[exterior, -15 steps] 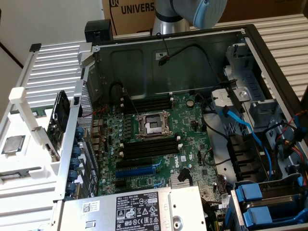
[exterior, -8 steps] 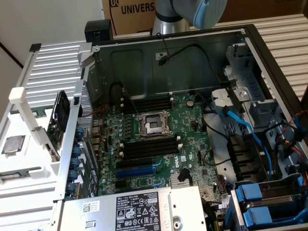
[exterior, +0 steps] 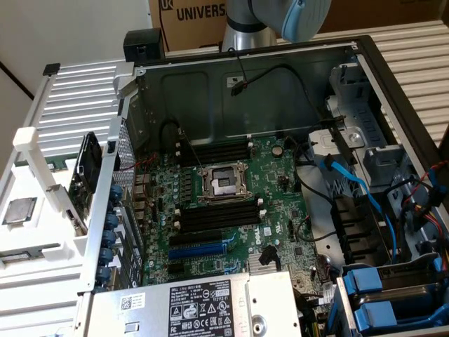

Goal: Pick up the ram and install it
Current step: 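Reach for the ram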

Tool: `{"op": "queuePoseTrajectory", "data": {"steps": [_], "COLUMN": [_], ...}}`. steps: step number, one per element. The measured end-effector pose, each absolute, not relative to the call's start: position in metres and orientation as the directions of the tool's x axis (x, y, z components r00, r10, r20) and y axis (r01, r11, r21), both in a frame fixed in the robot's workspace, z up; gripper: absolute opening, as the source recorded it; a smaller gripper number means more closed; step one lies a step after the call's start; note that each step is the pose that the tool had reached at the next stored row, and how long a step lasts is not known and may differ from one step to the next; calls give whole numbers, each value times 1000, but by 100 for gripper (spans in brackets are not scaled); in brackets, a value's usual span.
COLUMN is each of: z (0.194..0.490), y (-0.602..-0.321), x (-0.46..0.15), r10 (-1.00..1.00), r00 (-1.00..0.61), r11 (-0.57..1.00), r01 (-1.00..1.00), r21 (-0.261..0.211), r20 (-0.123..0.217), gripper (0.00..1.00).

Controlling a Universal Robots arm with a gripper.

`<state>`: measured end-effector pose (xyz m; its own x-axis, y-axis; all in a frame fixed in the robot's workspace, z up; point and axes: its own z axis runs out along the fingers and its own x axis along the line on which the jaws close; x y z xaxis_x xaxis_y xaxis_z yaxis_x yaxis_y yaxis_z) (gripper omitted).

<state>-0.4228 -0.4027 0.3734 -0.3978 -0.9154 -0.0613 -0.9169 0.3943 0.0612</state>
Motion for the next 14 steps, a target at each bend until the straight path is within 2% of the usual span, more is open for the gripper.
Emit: {"op": "queuePoseTrajectory", "data": {"steps": [5,14], "z": [372,369], "y": [-403,-405], "x": [-430,-433], "r10": [-918,-959], "r00": [-390,-274], "r11": [389,272], "r01": [-921,-962], "r21": [28,27], "r20": [-69,-69], "gripper": [11,11]}}
